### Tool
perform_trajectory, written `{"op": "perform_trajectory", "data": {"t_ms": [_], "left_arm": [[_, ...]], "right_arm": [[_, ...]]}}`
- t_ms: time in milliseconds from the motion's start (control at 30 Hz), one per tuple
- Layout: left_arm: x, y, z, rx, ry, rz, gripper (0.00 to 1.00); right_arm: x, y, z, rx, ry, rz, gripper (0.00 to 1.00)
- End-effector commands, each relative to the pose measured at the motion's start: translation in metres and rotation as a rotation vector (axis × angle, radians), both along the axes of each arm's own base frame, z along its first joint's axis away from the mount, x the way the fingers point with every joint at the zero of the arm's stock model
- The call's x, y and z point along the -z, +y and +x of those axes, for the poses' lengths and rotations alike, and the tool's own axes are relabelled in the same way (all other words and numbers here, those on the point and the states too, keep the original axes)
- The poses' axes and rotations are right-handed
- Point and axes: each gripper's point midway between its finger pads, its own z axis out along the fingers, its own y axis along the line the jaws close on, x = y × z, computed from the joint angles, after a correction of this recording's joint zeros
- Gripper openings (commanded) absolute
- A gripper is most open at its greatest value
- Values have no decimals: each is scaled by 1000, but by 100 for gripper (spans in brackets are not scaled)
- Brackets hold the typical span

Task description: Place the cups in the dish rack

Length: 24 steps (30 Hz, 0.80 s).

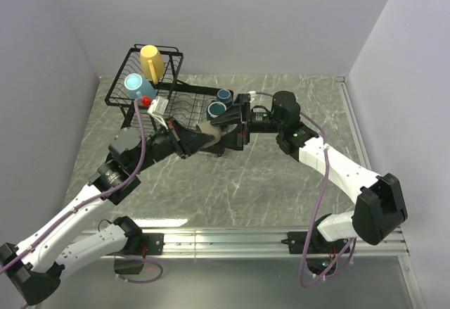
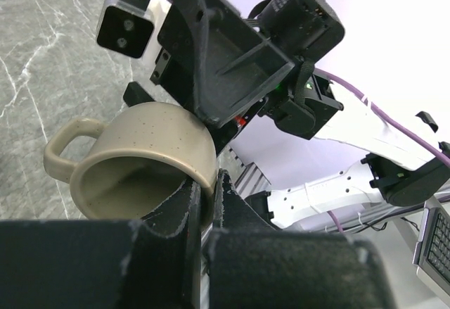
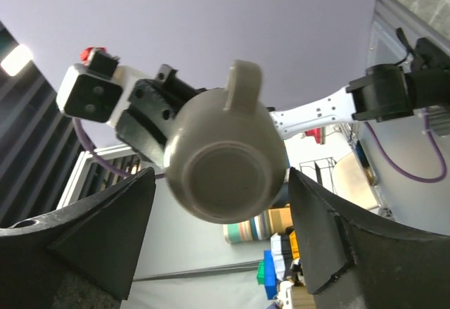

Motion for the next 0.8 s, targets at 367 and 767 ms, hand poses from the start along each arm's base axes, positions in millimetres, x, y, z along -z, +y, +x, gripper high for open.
{"op": "perform_trajectory", "data": {"t_ms": [367, 767], "left_arm": [[-15, -3, -2, 22, -71, -54, 1], [-8, -8, -2, 45, -57, -54, 1]], "right_arm": [[-49, 6, -4, -18, -79, 115, 71], [-57, 10, -7, -40, -105, 127, 79]]}}
